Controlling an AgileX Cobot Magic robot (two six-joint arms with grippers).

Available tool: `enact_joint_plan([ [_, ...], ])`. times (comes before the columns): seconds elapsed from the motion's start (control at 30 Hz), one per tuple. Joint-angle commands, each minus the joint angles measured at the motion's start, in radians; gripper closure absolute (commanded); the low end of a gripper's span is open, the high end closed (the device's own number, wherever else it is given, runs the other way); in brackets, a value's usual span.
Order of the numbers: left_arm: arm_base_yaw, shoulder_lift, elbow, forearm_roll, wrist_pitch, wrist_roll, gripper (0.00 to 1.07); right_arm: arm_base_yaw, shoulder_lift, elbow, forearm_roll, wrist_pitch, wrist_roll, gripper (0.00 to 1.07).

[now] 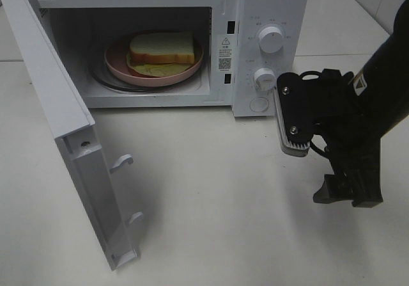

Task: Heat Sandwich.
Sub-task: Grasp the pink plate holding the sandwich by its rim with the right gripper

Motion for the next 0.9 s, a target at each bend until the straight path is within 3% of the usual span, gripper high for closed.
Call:
enact_joint_plan([
  [0.03, -0.003, -0.027, 0.003, -0.008, -0.002, -0.007, 0.09, 0.03, -0.006, -0.041, -0.064, 0.015, -0.011, 0.12],
  [0.53, -0.003, -0.027, 0.003, -0.008, -0.002, -0.007, 0.09, 0.167, 0.215, -0.313, -0.176, 0.005, -0.019, 0.17],
  [0.9, -0.003, -0.027, 0.003, -0.008, -0.002, -0.007, 0.09, 0.182, 0.351, -0.453, -0.177, -0.053, -0.055, 0.17],
])
